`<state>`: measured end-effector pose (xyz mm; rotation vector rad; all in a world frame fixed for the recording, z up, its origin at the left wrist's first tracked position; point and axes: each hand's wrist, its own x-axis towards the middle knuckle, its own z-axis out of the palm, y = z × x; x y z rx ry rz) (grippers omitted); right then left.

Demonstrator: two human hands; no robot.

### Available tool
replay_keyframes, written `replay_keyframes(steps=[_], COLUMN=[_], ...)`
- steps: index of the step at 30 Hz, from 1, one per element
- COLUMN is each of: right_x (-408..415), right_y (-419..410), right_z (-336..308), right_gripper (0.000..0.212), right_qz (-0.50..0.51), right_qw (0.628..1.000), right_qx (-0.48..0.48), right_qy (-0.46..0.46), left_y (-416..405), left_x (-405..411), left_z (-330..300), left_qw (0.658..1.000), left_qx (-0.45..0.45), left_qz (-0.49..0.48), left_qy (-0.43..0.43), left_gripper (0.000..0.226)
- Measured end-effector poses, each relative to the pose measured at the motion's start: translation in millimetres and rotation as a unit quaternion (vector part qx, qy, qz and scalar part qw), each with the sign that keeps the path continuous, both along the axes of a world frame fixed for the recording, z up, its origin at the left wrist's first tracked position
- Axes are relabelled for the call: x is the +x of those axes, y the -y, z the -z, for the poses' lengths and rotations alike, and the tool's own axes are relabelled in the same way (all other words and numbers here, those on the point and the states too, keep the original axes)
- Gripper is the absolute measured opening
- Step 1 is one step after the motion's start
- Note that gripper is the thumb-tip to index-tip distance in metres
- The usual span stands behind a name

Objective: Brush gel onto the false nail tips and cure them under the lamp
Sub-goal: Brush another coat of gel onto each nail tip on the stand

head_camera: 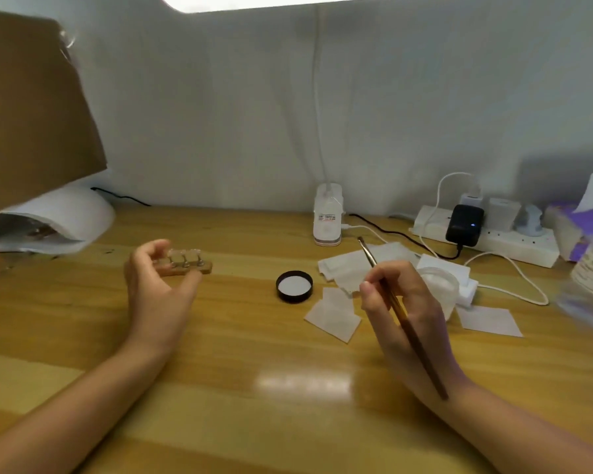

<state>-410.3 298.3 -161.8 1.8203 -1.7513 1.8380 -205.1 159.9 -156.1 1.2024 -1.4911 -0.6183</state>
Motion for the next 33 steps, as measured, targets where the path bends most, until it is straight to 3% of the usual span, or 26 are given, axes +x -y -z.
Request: replay_keyframes(steps=[4,8,14,18,26,29,33], right_x=[2,3,3,3,1,-6,-25], right_y=[2,1,2,0,-1,-4,-11], right_z=[1,1,0,-2,-13,-27,-53], right_gripper=[0.007,0.009,0.005,0.016,0.008,0.007,0.016], right_qz=[0.003,-0.003,-0.014,-0.022,-0.045,-0.054,-0.046], right_qw=[1.000,0.999,0.999,0.999,0.997,0.994,0.990], right_qx=[0.016,0.033,0.049,0.040,-0.034,-0.063,-0.106], right_qy=[-0.014,-0.007,-0.009,-0.003,0.054,0.071,0.079], left_y=[33,55,69,72,44,17,-26], left_x=[40,59,66,70,77,64,20], left_z=[1,0,-5,-8,-9,-18,-33], left_qw=[0.992,0.981,0.965,0.957,0.964,0.963,0.926], left_qx=[0.048,0.135,0.121,0.129,0.062,0.048,-0.008], left_qz=[-0.075,0.030,0.073,0.104,0.129,0.187,0.308], left_qy=[0.088,0.138,0.221,0.239,0.223,0.186,0.217], left_gripper=[0.082,0.096,0.077,0.065,0.046,0.044,0.047])
